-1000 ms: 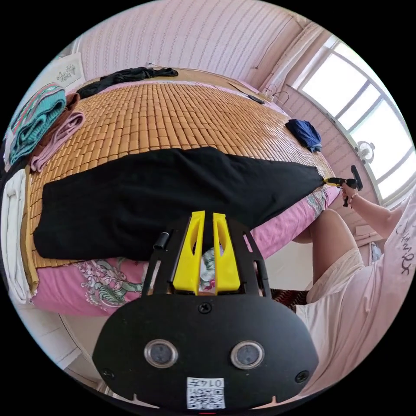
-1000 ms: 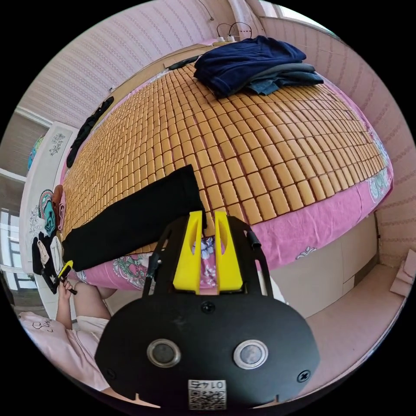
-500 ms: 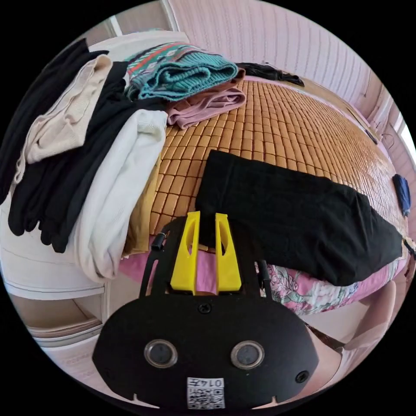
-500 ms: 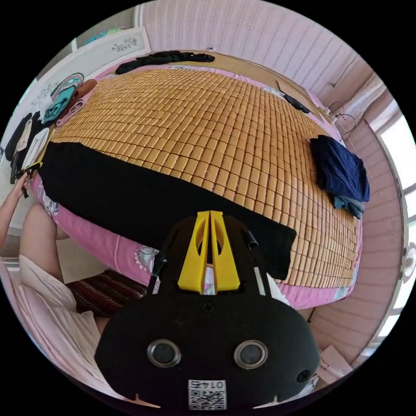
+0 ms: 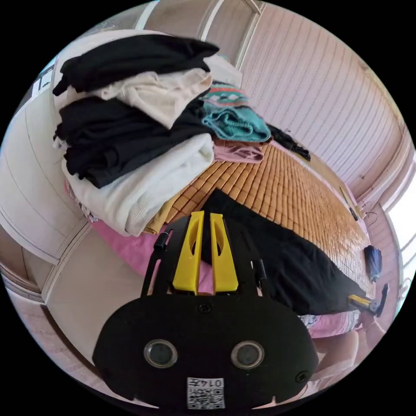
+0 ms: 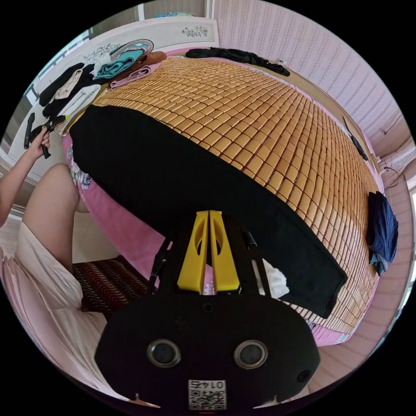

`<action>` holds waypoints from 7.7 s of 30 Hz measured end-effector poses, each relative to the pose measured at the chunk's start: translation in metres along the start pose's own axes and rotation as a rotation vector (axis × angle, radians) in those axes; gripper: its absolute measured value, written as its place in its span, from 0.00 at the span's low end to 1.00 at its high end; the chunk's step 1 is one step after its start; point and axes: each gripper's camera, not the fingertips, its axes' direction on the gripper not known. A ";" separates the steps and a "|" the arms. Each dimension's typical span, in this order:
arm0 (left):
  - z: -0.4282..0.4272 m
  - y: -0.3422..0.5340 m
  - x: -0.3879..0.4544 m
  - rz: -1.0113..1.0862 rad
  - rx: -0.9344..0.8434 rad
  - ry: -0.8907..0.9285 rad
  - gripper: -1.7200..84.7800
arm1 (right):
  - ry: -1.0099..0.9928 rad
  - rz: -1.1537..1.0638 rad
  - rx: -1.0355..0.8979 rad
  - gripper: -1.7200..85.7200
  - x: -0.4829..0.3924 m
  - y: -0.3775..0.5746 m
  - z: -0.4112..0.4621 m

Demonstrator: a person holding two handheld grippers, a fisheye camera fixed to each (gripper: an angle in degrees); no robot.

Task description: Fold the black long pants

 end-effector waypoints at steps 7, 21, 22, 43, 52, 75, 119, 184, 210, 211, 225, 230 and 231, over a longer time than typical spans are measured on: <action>-0.011 0.093 0.200 0.569 -0.238 0.385 0.01 | -0.177 -0.145 0.021 0.01 -0.043 -0.093 -0.021; 0.012 0.251 0.358 1.046 -0.063 0.176 0.01 | 0.023 -0.687 -0.456 0.02 -0.158 -0.236 0.057; 0.013 0.253 0.357 1.026 -0.065 0.186 0.01 | 0.057 -0.741 -0.457 0.02 -0.164 -0.235 0.057; 0.032 0.255 0.357 0.858 -0.209 0.333 0.01 | -0.156 -0.329 -0.245 0.02 -0.053 -0.166 0.022; 0.046 0.250 0.351 0.754 -0.226 0.396 0.01 | -0.127 0.692 0.268 0.12 0.167 0.159 -0.058; 0.076 0.220 0.383 0.803 -0.343 0.392 0.01 | 0.077 0.750 0.312 0.04 0.284 0.384 -0.104; 0.138 0.150 0.450 0.680 -0.383 0.512 0.10 | 0.134 1.051 0.353 0.06 0.283 0.441 -0.064; 0.138 0.085 0.435 0.542 -0.457 0.544 0.12 | 0.002 -0.056 0.210 0.11 -0.099 0.150 0.022; -0.020 -0.035 0.082 0.193 -0.133 0.103 0.09 | -0.508 -0.244 0.226 0.09 -0.158 0.024 0.000; -0.014 -0.023 0.077 0.186 -0.164 0.148 0.09 | -0.468 -0.178 0.225 0.09 -0.136 0.046 -0.002; -0.024 0.042 0.134 0.349 -0.326 0.425 0.09 | -0.458 0.496 0.087 0.09 0.005 0.162 0.038; -0.051 0.063 0.128 0.358 -0.322 0.386 0.08 | -0.538 0.590 0.251 0.05 0.040 0.192 0.006; -0.056 0.066 0.125 0.345 -0.323 0.393 0.08 | -0.494 0.603 0.279 0.05 0.049 0.205 -0.007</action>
